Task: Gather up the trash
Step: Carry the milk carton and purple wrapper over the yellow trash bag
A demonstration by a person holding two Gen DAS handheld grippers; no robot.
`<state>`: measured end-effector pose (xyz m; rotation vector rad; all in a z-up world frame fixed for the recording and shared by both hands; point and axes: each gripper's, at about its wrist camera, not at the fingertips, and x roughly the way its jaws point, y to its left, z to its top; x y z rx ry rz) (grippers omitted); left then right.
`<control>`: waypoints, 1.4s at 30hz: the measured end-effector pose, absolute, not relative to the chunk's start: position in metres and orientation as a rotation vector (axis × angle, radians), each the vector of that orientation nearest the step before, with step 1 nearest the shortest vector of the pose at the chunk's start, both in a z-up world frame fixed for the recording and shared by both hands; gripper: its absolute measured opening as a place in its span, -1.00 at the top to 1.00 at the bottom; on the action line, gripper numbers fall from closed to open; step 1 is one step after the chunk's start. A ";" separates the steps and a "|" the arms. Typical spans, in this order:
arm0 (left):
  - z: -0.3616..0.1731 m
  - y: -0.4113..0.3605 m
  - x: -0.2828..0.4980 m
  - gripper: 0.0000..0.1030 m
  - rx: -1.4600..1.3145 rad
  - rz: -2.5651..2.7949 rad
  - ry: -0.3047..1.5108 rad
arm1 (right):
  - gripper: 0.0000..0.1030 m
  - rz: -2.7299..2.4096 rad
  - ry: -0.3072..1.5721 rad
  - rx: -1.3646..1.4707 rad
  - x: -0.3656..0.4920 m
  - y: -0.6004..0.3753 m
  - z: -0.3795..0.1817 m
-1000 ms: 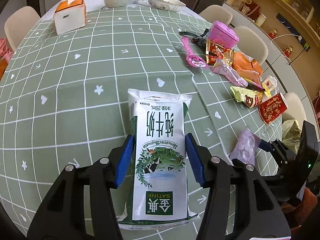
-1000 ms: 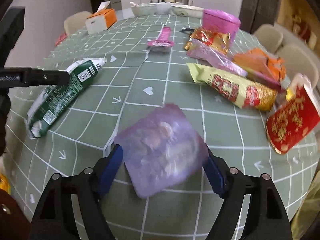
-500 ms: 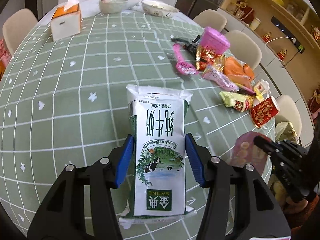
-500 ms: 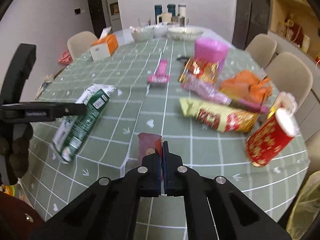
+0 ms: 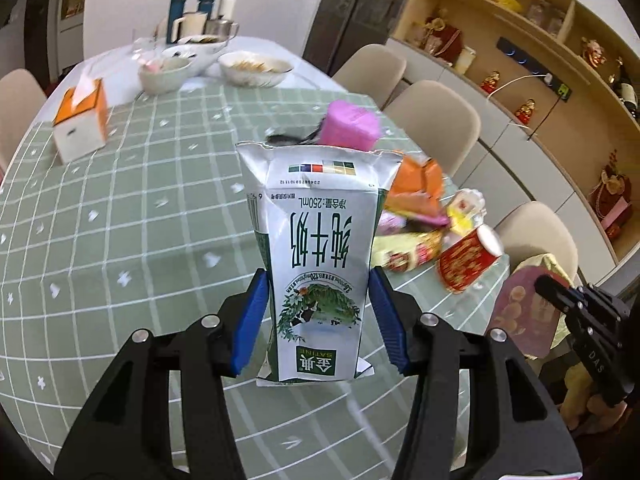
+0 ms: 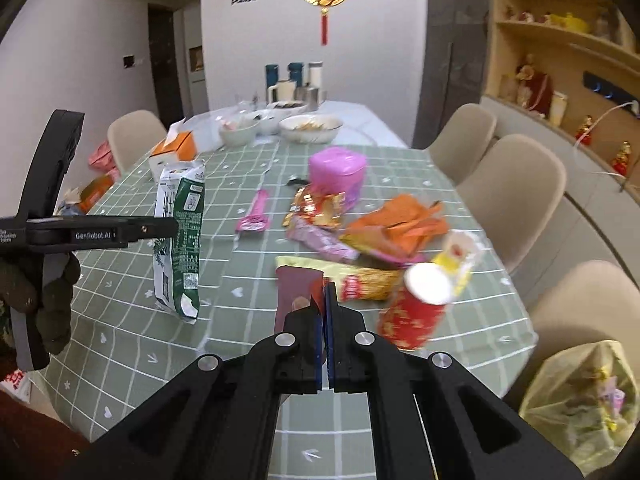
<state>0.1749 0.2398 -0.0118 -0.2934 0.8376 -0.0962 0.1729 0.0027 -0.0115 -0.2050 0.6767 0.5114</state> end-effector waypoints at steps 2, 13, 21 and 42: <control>-0.001 0.223 0.180 0.05 -0.281 -0.118 0.821 | 0.93 0.488 0.665 -0.199 0.171 -0.017 -0.006; 0.085 0.055 0.201 0.05 -0.203 -0.315 0.661 | 0.93 0.298 0.573 -0.176 0.170 -0.170 0.035; 0.093 -0.099 0.219 0.05 -0.157 -0.477 0.605 | 0.93 0.121 0.516 -0.137 0.167 -0.315 0.057; -0.012 -0.330 0.275 0.05 -0.125 -0.691 0.831 | 0.92 -0.112 0.546 0.079 0.165 -0.513 0.015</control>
